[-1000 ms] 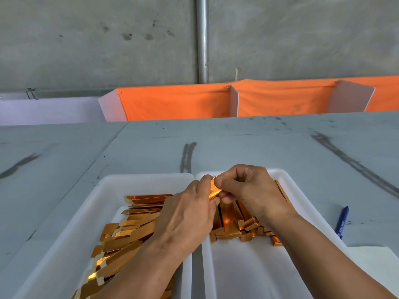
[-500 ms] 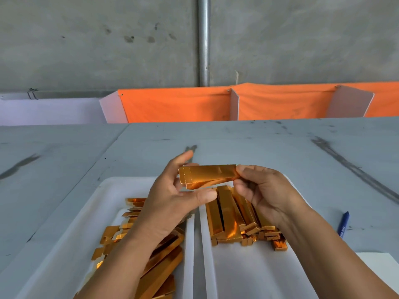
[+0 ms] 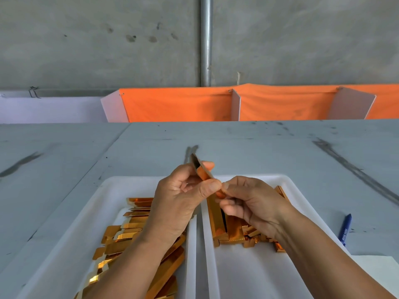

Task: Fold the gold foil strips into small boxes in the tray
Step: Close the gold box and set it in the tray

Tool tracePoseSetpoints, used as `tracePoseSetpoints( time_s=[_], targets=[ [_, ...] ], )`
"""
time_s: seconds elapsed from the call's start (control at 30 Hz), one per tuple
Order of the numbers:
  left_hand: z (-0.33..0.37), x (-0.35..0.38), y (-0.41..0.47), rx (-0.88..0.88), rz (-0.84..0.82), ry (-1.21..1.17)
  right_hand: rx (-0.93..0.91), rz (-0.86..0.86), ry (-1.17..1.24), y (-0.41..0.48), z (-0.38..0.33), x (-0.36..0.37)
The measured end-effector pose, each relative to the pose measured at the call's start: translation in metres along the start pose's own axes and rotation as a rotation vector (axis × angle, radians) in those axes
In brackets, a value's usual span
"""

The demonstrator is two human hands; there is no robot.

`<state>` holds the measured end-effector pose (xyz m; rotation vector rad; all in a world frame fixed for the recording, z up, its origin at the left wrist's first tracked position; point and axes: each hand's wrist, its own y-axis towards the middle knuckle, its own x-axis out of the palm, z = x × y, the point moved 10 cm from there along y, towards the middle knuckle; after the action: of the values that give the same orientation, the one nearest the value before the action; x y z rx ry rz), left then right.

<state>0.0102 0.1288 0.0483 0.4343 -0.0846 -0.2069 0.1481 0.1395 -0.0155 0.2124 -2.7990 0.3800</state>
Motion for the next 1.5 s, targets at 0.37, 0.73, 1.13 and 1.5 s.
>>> tracePoseSetpoints(
  time_s=[0.37,0.73,1.13,1.5],
  targets=[
    [0.008,0.003,-0.002,0.107,0.059,0.334,-0.059,-0.078,-0.317,-0.005,0.002,0.021],
    [-0.012,0.001,-0.002,0.037,0.11,0.892,-0.768,0.291,-0.585,-0.043,-0.068,0.006],
    [-0.013,0.007,-0.004,0.097,0.096,1.033,-0.739,0.401,-0.815,-0.036,-0.06,0.005],
    [-0.01,0.017,-0.007,0.167,0.041,1.125,-0.471,0.162,-0.654,-0.015,-0.038,0.007]
  ],
)
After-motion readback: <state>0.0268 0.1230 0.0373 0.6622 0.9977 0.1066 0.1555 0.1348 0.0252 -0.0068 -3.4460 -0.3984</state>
